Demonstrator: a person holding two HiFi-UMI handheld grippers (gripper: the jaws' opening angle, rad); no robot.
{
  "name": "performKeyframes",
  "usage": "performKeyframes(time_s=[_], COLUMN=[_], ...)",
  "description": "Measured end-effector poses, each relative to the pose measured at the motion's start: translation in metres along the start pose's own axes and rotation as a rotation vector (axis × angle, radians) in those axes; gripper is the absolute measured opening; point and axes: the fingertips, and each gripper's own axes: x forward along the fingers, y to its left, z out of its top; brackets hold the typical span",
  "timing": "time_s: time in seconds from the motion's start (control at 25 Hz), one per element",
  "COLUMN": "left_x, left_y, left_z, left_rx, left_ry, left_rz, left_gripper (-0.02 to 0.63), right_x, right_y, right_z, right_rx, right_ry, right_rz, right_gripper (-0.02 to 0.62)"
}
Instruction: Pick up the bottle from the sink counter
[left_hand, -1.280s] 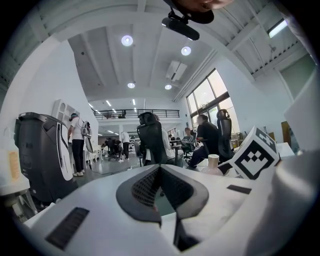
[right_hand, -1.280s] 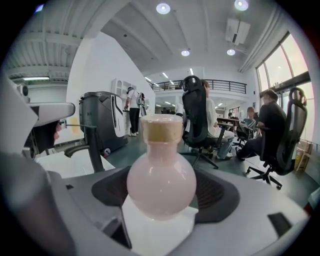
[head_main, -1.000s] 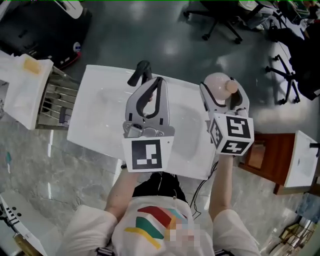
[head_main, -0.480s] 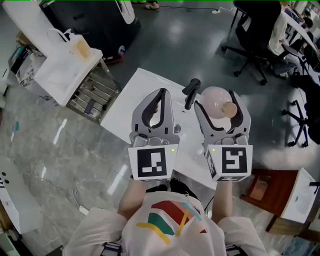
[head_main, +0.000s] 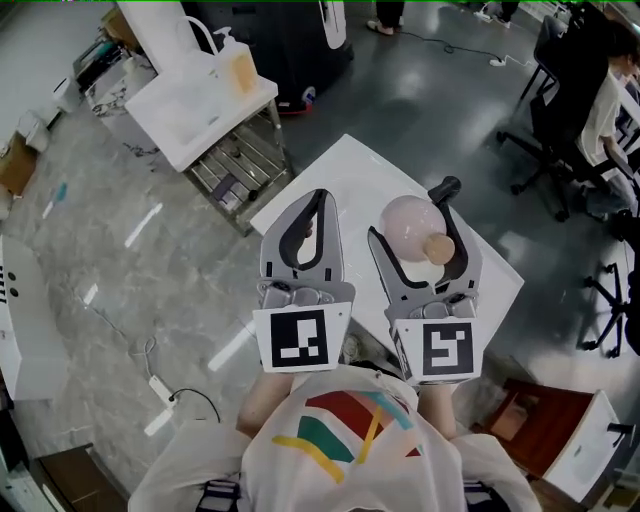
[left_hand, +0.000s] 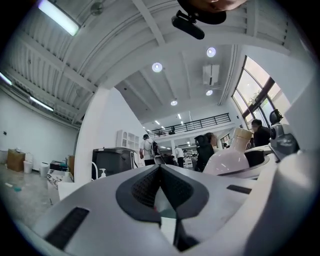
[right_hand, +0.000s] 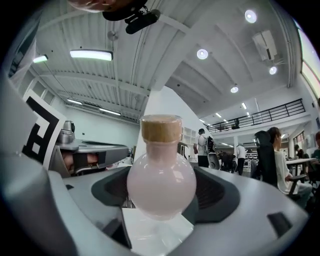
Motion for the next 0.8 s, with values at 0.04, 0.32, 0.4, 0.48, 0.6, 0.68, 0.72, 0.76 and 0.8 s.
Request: performKeyframes(time_s=[0.04,0.32,0.4,0.48,0.6,0.68,0.72,0.76,0.8], left_x=[-0.005,-0.034,-0.038,-0.04,-0.045,-0.049,-0.049,-0.049,-0.049], left_y=[0.004,0.032,0.037,0.041,0.048,0.052,0.052,0.052,0.051], left_z=[-0.001,-0.011,-0.012,-0.011,-0.009,-0.012,-0.013,-0.012,-0.01], left_rx=[0.003,0.009,-0.001,0.001,0.01,0.026,0.028,0.026,0.02], left_ry=[0.003,0.029,0.033,0.027,0.028,0.046,0.049,0.046,0.036], left_rz=[0.013,0.087,0.097,0.108,0.124,0.129,0.131,0.132,0.131], left_gripper=[0.018,0.018,0.018,0.018,0.018,0.018,0.018,0.018,0.018], right_x=[-0.001,0.001,0.001,0.001,0.002,0.002,0.002,0.002,0.002], right_y=[0.006,0.038,0.044,0.048,0.054,0.057,0.058,0.059,0.059], right_z=[0.0,0.0,0.0,0.005,0.01,0.012,0.012,0.013,0.014], right_rx=[-0.001,-0.007,-0.012,-0.018,-0.023,-0.024,-0.023,-0.024,-0.026], right_ry=[-0.003,-0.018,-0.025,-0.052,-0.076,-0.078,-0.078,-0.079,-0.082], right_rz=[0.012,0.076,0.084,0.085,0.094,0.101,0.104,0.106,0.107], right_gripper=[0.383,0.383,0.383,0.383,0.383,0.383,0.383,0.383,0.383])
